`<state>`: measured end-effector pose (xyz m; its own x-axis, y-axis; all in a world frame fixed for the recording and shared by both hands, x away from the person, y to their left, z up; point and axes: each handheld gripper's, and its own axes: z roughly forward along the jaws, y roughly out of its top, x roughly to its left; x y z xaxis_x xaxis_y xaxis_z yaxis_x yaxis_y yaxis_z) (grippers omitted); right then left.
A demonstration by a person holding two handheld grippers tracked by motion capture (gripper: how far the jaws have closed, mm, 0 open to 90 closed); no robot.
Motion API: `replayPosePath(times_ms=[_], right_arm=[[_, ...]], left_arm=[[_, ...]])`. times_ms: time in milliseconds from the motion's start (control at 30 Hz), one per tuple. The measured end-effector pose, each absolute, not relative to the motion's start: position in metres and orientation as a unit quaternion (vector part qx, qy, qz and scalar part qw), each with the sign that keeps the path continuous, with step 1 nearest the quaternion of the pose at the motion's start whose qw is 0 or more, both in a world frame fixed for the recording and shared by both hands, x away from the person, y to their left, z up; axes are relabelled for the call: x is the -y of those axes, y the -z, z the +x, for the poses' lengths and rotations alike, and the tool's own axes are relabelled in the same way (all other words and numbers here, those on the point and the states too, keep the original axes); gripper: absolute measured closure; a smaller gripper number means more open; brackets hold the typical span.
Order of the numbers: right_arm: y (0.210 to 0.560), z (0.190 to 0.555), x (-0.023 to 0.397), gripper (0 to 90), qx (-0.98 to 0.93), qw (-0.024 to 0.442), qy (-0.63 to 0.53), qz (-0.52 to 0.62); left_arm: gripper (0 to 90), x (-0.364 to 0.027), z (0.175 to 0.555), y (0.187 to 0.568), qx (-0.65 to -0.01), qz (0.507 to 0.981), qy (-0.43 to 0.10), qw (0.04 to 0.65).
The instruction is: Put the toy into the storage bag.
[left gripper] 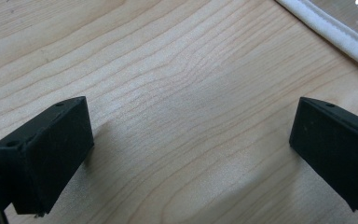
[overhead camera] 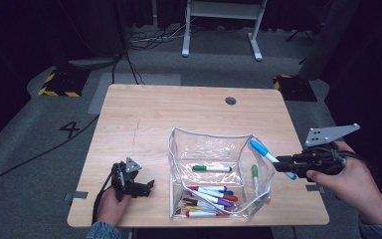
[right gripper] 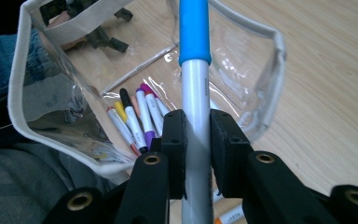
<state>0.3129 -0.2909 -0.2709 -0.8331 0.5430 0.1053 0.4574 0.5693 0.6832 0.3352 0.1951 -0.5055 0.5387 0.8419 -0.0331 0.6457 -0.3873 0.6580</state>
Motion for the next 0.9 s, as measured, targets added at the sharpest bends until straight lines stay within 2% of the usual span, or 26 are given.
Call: replayPosePath(times_ms=[900], right_arm=[[0.285, 0.326, 0.168, 77.1, -0.942, -0.001, -0.295, 0.159]], left_arm=[[0.0, -0.195, 0.335, 0.505, -0.453, 0.819, -0.156, 0.315]])
